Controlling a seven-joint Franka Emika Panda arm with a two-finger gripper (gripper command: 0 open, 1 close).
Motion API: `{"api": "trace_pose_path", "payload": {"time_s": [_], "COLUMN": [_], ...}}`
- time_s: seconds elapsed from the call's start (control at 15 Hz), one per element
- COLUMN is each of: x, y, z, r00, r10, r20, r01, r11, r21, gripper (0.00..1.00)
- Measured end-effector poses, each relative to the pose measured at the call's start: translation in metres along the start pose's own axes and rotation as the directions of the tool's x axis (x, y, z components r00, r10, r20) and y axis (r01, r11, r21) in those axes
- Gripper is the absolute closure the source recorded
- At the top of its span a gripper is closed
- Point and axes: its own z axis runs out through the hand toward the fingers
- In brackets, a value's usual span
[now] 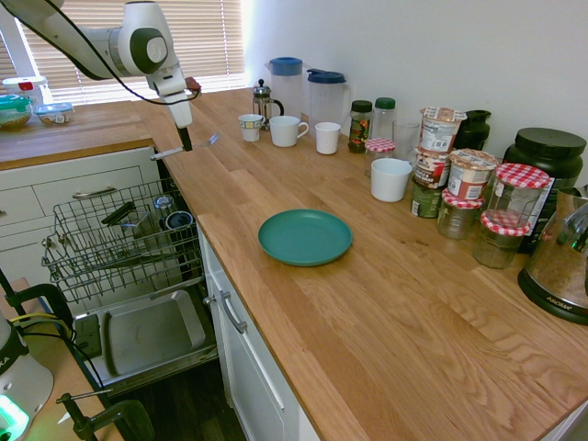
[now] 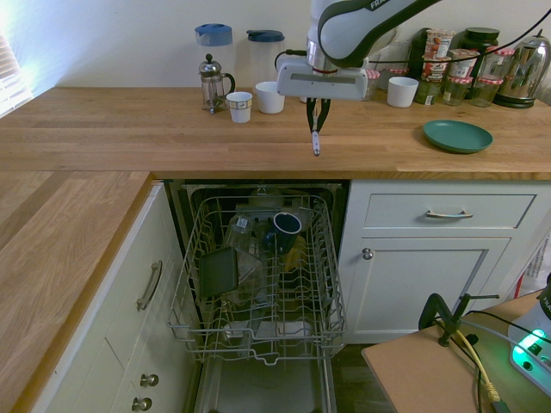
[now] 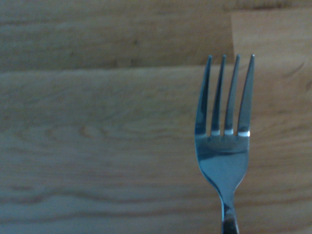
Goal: Put the fork in the dishwasher
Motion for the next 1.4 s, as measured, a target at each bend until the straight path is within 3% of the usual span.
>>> {"api": "trace_pose_path", "payload": {"time_s": [0.33, 0.67, 0.93, 1.4], "x": [-0.094, -0.152, -0.165, -0.151], "y": [0.053, 0.115, 0.144, 0.144], "z": [0.021, 0.054, 0.08, 0.154], "r00": [1.0, 0.999, 0.999, 0.997], "r10": [-0.026, -0.034, -0.044, -0.078], "r20": [0.006, 0.019, 0.029, -0.008], "r01": [0.026, 0.035, 0.046, 0.078], "r11": [1.0, 0.998, 0.997, 0.995], "r21": [-0.012, -0.054, -0.066, -0.063], "gripper": [1.0, 1.0, 1.0, 1.0]}}
